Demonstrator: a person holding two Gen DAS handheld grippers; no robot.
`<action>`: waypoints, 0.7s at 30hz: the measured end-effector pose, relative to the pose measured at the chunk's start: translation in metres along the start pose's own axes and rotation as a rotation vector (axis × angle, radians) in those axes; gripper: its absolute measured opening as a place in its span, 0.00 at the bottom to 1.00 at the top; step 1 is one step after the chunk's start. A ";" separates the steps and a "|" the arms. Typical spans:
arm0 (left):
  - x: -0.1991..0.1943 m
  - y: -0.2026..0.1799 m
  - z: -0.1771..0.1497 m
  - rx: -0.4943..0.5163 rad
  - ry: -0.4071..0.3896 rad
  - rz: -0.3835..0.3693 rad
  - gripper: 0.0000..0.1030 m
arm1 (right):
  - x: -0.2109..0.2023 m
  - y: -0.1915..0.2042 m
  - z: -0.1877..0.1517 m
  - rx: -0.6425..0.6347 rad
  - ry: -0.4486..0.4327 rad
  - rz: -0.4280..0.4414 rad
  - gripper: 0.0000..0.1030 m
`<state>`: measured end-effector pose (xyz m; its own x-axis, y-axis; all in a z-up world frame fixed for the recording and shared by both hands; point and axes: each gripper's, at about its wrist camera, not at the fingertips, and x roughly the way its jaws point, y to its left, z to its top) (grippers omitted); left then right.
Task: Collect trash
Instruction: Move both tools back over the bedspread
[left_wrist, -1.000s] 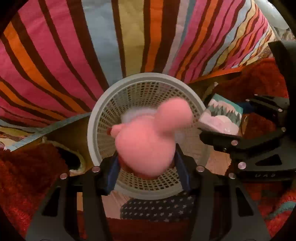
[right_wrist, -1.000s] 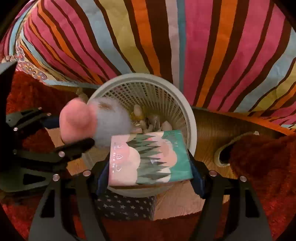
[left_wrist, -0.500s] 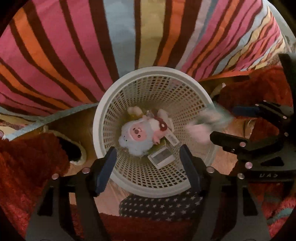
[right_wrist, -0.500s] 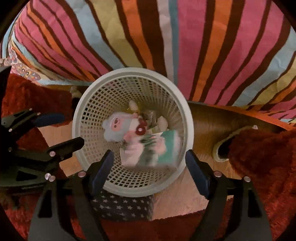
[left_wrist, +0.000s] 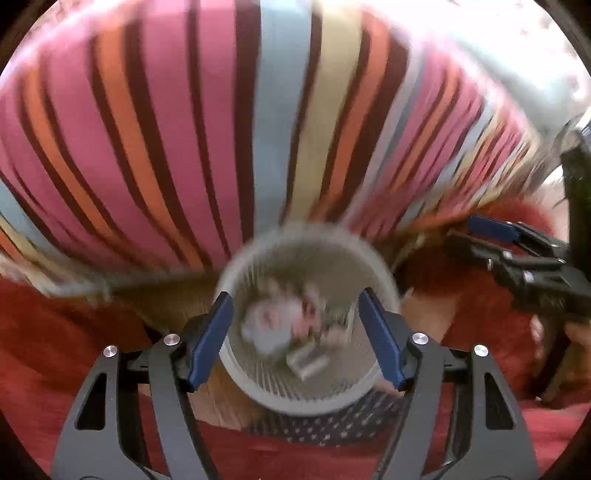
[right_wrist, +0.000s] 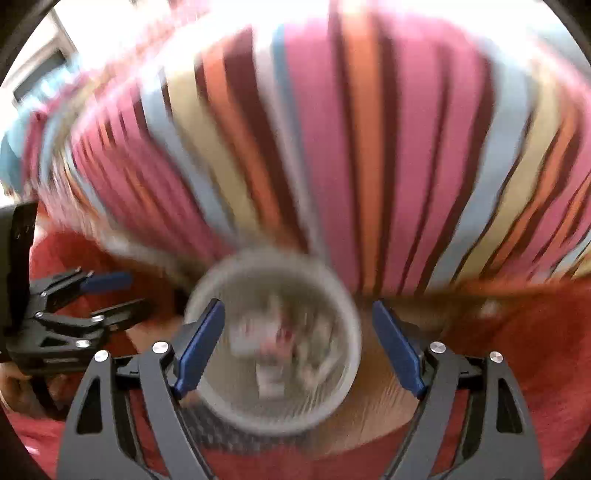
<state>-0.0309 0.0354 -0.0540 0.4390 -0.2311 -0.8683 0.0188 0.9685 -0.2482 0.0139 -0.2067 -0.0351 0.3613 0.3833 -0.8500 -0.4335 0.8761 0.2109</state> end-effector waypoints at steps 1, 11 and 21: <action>-0.018 0.002 0.012 0.012 -0.054 -0.003 0.67 | -0.014 -0.002 0.011 -0.001 -0.060 -0.009 0.76; -0.082 0.050 0.215 -0.036 -0.463 0.212 0.88 | -0.041 0.006 0.156 -0.094 -0.418 -0.149 0.83; 0.006 0.115 0.422 -0.327 -0.434 0.283 0.88 | 0.017 -0.003 0.277 -0.065 -0.413 -0.169 0.83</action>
<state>0.3532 0.1841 0.0940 0.7139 0.1567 -0.6824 -0.3987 0.8922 -0.2122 0.2500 -0.1215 0.0837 0.7252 0.3326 -0.6029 -0.3865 0.9213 0.0433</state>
